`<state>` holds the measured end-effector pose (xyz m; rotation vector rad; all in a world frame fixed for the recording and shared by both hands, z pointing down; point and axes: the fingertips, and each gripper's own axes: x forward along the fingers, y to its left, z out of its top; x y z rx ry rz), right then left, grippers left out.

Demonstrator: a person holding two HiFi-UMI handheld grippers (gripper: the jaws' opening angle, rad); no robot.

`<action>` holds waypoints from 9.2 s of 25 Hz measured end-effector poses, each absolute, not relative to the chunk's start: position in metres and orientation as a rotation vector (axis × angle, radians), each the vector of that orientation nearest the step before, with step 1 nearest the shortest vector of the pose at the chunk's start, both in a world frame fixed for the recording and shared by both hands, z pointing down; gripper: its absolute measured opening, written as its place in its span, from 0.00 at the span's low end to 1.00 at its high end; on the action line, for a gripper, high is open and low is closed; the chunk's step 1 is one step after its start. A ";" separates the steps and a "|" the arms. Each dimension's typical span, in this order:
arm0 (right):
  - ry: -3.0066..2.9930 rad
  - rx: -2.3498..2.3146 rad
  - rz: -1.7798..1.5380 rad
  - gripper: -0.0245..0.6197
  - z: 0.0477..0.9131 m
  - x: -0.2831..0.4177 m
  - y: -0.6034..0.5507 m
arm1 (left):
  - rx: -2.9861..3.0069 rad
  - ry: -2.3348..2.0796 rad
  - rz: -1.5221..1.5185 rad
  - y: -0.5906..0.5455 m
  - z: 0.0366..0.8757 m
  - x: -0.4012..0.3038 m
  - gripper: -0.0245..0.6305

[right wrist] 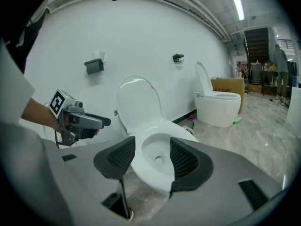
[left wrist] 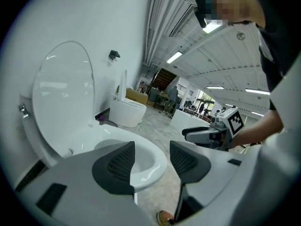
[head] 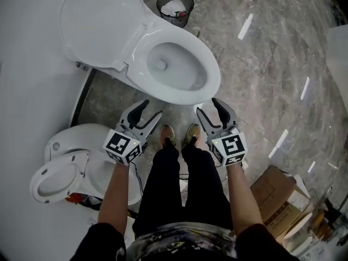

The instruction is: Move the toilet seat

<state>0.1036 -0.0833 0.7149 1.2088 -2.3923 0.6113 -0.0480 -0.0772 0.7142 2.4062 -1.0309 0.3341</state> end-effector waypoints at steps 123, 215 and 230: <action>-2.358 1.158 1.632 0.23 0.606 -0.005 -0.184 | 1.279 -0.950 -0.907 -0.133 0.644 -0.082 0.24; -2.551 0.819 1.621 0.16 0.535 -0.301 -0.370 | 1.144 -1.225 -1.196 -0.308 0.585 -0.323 0.19; -2.625 0.856 1.581 0.06 0.486 -0.262 -0.368 | 1.273 -1.256 -1.178 -0.301 0.525 -0.319 0.15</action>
